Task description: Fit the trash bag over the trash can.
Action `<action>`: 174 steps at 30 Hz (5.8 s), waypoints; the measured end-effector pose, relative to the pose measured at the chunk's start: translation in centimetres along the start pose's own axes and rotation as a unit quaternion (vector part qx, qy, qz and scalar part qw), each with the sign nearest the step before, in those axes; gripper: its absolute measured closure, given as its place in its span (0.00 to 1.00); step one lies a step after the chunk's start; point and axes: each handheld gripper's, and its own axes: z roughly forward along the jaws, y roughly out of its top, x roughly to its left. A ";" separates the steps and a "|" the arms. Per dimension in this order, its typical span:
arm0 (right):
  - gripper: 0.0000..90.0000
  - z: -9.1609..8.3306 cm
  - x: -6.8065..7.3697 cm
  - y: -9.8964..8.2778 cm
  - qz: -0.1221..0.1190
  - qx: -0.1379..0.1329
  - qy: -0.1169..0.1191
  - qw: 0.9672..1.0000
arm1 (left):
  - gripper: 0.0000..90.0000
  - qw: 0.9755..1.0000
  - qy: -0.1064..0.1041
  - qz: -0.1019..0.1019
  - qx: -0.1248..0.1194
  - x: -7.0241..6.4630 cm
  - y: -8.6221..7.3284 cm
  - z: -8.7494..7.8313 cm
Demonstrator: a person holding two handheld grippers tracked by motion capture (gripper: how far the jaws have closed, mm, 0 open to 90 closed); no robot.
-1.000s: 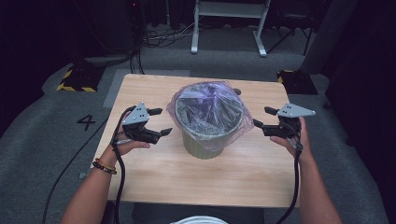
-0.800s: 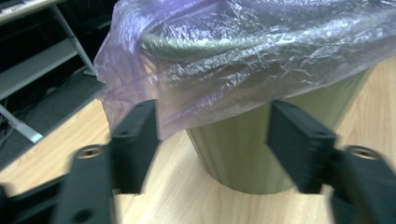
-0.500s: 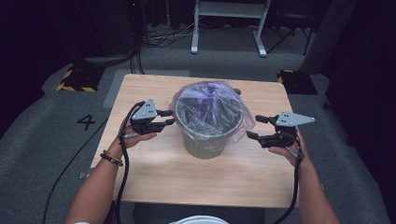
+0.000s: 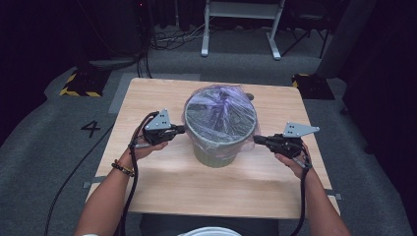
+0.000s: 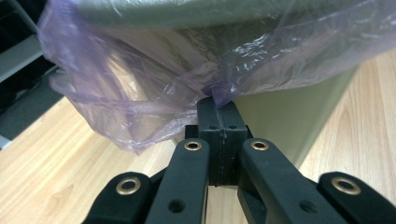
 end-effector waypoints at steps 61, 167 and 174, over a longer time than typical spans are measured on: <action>0.63 0.2 -0.7 11.1 -0.052 -0.013 -0.055 0.997 | 0.29 0.994 0.045 -0.097 0.004 -1.5 -3.8 -0.3; 0.32 6.7 0.5 14.6 -0.035 0.194 -0.093 0.976 | 0.17 0.981 0.002 -0.125 0.146 -4.6 -9.5 1.1; 0.39 5.4 -1.0 14.0 -0.024 0.149 -0.133 0.980 | 0.17 0.981 0.002 -0.125 0.146 -4.6 -9.5 1.1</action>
